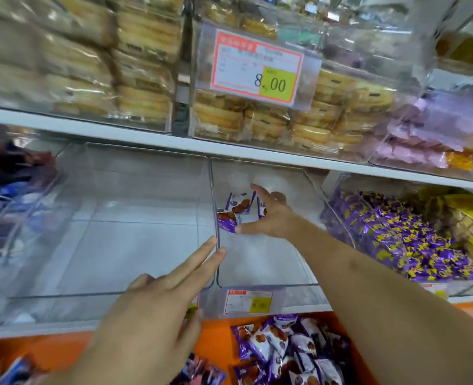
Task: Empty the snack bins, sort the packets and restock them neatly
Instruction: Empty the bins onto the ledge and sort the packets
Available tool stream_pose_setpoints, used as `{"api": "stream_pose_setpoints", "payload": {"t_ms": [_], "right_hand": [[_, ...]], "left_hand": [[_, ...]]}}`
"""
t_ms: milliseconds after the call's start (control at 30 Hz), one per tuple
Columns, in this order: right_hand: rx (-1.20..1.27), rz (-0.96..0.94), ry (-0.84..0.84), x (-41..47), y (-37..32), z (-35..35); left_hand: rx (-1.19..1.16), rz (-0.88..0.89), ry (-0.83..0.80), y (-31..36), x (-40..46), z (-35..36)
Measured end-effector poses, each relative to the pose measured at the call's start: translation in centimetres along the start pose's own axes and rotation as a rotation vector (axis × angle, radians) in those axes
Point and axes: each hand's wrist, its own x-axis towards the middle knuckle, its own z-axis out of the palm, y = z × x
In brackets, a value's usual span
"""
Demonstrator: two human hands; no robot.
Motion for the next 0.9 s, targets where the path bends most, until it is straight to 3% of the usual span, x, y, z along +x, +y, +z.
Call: {"api": "stream_pose_setpoints", "payload": {"t_ms": [367,533,667,900], "right_hand": [[-0.158,-0.169,-0.045,0.4,-3.0,2.9],[-0.049,-0.260,-0.030,-0.5,-2.2,3.1],[0.167,-0.262,-0.019,-1.8,-0.7,2.5],[0.248,-0.228,0.086,-5.4,0.6,-0.1]], "left_hand": [[0.169,0.053,0.049,0.6,-0.4,0.1],[0.253,0.052,0.022,0.9,-0.8,-0.1],[0.194,0.051,0.019,1.2,-0.8,-0.3],[0.103,-0.008,-0.033,1.6,-0.9,-0.6]]}}
